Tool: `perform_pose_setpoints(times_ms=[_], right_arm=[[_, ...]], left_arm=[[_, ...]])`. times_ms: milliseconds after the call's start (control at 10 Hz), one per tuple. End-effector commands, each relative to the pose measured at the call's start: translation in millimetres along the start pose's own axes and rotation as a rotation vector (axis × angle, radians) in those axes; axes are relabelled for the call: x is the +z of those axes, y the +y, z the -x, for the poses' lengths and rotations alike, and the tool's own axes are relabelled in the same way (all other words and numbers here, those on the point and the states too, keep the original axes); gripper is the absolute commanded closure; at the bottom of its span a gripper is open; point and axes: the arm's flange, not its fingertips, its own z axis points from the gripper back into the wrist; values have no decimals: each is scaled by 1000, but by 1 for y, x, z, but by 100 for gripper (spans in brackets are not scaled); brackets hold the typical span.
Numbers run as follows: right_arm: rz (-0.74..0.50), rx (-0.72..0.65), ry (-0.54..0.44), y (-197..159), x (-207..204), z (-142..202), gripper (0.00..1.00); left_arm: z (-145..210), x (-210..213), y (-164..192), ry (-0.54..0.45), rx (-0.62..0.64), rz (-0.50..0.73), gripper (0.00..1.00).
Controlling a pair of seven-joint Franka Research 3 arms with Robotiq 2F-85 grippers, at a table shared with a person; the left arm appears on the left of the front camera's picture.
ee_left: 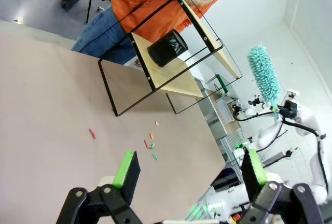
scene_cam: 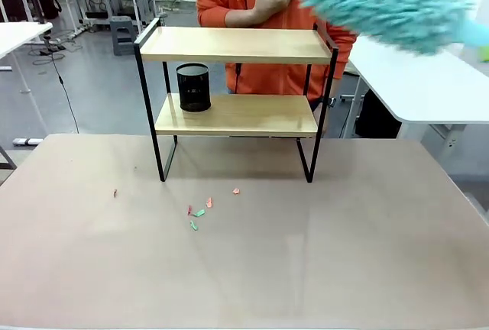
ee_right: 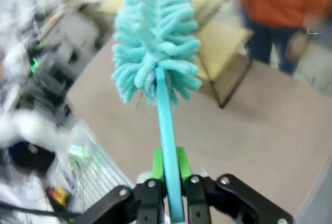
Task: Clean the shelf.
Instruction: Clean the remaining tier of the Shelf with the Duster once objects are removed.
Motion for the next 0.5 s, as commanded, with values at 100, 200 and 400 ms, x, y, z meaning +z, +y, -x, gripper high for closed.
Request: perform_pose_setpoints(times_ms=[100,200,400], right_arm=[[151,-295,-124,-47,66,88,87],[199,-402,-96,-65,59,125,87],[136,-489,-83,-87,19,167,87]], left_arm=[[0,-2,-1,-18,-17,14,0],[0,-2,-1,-18,-17,14,0],[0,-2,-1,-18,-17,14,0]])
